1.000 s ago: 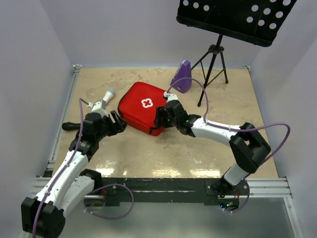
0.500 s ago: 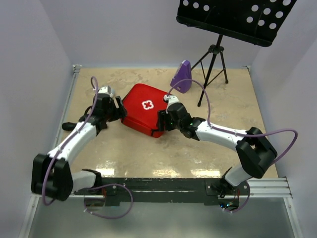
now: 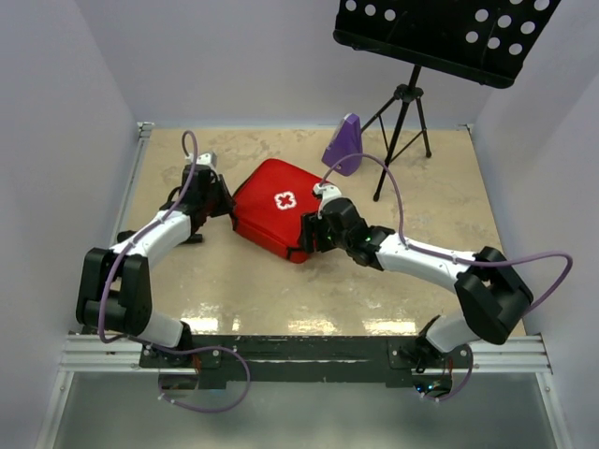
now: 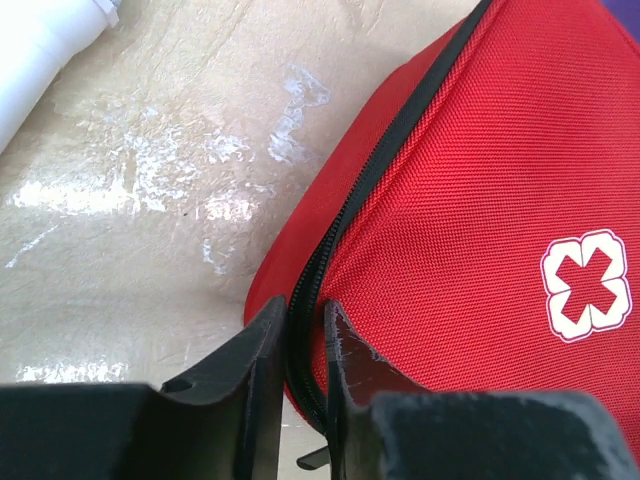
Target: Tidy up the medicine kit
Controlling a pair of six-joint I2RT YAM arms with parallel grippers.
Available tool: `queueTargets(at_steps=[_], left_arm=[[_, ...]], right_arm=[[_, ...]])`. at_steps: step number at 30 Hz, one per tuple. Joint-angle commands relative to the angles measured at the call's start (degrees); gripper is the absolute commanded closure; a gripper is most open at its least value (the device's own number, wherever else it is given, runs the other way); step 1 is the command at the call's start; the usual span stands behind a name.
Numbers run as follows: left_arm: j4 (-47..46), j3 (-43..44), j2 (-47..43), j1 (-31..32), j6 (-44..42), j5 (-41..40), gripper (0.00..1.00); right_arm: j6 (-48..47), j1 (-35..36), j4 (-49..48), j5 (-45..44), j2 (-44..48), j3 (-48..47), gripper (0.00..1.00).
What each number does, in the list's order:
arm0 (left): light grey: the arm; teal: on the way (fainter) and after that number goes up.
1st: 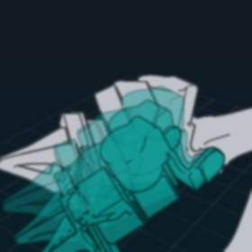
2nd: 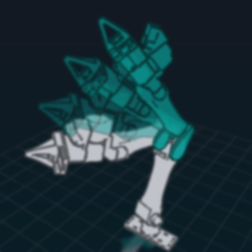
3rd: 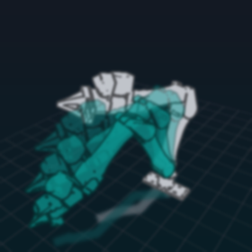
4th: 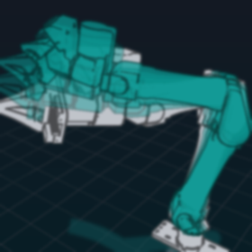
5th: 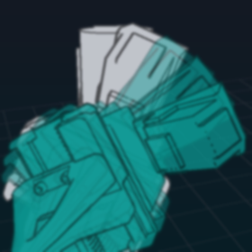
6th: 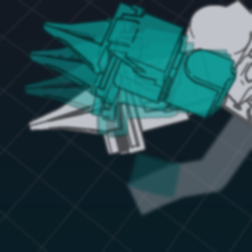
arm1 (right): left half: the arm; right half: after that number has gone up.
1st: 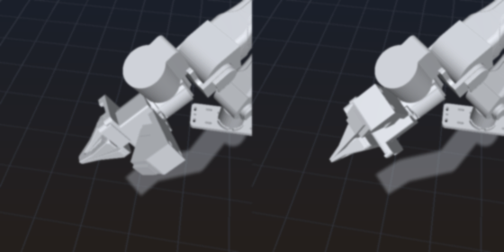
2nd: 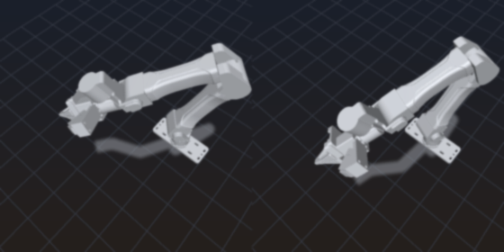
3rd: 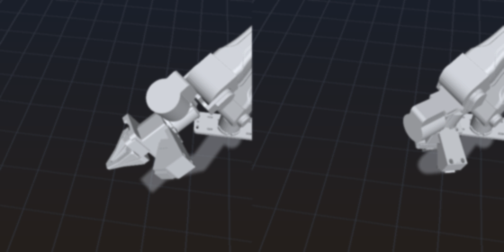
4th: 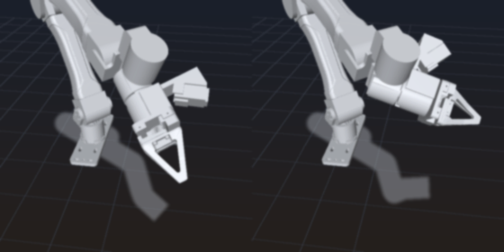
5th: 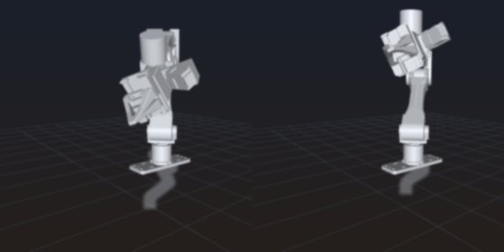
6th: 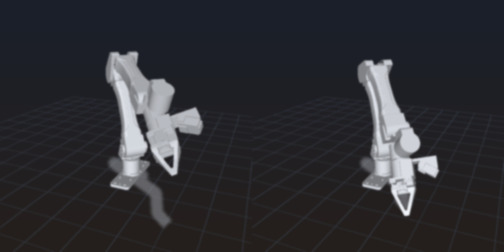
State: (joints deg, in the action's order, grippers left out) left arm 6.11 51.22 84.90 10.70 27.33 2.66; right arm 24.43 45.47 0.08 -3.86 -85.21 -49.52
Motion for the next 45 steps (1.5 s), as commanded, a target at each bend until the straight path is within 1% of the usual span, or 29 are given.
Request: queueTargets(at_steps=[1,2,4,7,9,10,13,17,18,20,21,22,23,25,29,33,39,45], left_arm=[[-5.1,-5.0,-2.7,-0.2,0.4,2.4,0.86],[-7.2,-6.2,-3.2,-0.2,0.7,2.5,0.90],[-7.5,-8.5,-5.0,-0.2,1.4,2.6,1.00],[-7.1,-12.2,-8.4,-0.2,2.8,2.4,1.00],[-6.3,-14.5,-11.2,-0.2,3.9,2.0,1.00],[-3.8,-15.5,-12.7,-0.2,4.1,1.7,1.00],[-1.8,-18.6,-17.9,-0.2,4.7,0.5,1.00],[0.6,-18.6,-20.1,-0.2,5.1,-0.2,1.00],[1.7,-17.9,-20.1,-0.2,5.4,-0.2,0.99],[3.9,-16.3,-21.3,-0.2,5.3,-0.6,0.82],[5.1,-15.6,-22.2,-0.2,5.1,-0.8,0.70],[6.0,-14.9,-23.6,-0.2,4.9,-1.2,0.65],[7.4,-14.2,-25.0,-0.2,5.2,-1.7,0.56],[9.6,-13.1,-27.9,-0.2,5.8,-2.4,0.47],[11.8,-11.8,-32.8,-0.2,8.1,-2.4,0.45],[8.8,-12.6,-34.2,0.1,11.5,1.1,0.45],[4.0,-12.6,-30.6,2.3,14.3,5.0,0.46],[2.1,-10.9,-26.8,5.0,14.4,6.5,0.48]], right_arm=[[0.3,0.5,4.4,3.7,2.7,2.3,0.34],[0.5,0.5,4.2,3.8,3.3,2.5,0.34],[1.1,0.5,4.0,3.7,4.1,2.7,0.34],[2.0,0.6,4.1,2.9,5.4,3.0,0.33],[2.6,0.5,4.1,1.3,6.5,3.1,0.30],[3.1,0.6,4.2,1.0,7.0,3.1,0.28],[4.5,0.9,3.3,0.7,10.1,4.4,0.23],[7.4,5.4,3.3,-3.9,13.9,5.1,0.16],[8.4,7.6,3.9,-5.9,14.3,4.8,0.14],[10.8,11.7,5.1,-9.3,13.9,3.8,0.11],[11.9,13.8,5.4,-10.0,13.3,3.7,0.10],[13.1,14.5,5.6,-11.0,12.4,3.6,0.10],[14.6,15.9,6.0,-12.4,11.6,3.5,0.10],[17.3,17.2,6.6,-15.5,9.5,3.5,0.12],[23.1,18.1,7.6,-21.4,6.6,3.0,0.16],[26.5,18.6,7.3,-25.9,5.5,2.2,0.19],[27.9,19.7,7.7,-28.9,2.1,-1.3,0.21],[29.3,20.3,8.4,-29.3,-3.1,-4.6,0.24]])
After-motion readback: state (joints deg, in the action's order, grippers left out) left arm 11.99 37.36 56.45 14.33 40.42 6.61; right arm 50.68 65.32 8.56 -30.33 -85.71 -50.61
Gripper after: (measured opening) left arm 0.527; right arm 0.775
